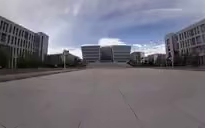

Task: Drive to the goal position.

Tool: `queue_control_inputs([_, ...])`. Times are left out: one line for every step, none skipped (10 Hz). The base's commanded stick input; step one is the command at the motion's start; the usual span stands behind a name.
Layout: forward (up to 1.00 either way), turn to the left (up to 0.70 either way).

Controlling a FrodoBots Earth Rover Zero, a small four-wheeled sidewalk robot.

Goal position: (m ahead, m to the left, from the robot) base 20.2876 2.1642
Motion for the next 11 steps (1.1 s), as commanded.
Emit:
queue_control_inputs([0.7, 0.0])
queue_control_inputs([0.7, 0.0])
queue_control_inputs([0.7, 0.0])
queue_control_inputs([0.7, 0.0])
queue_control_inputs([0.7, 0.0])
queue_control_inputs([0.7, 0.0])
queue_control_inputs([0.7, 0.0])
queue_control_inputs([0.7, 0.0])
queue_control_inputs([0.7, 0.0])
queue_control_inputs([0.7, 0.0])
queue_control_inputs([0.7, 0.0])
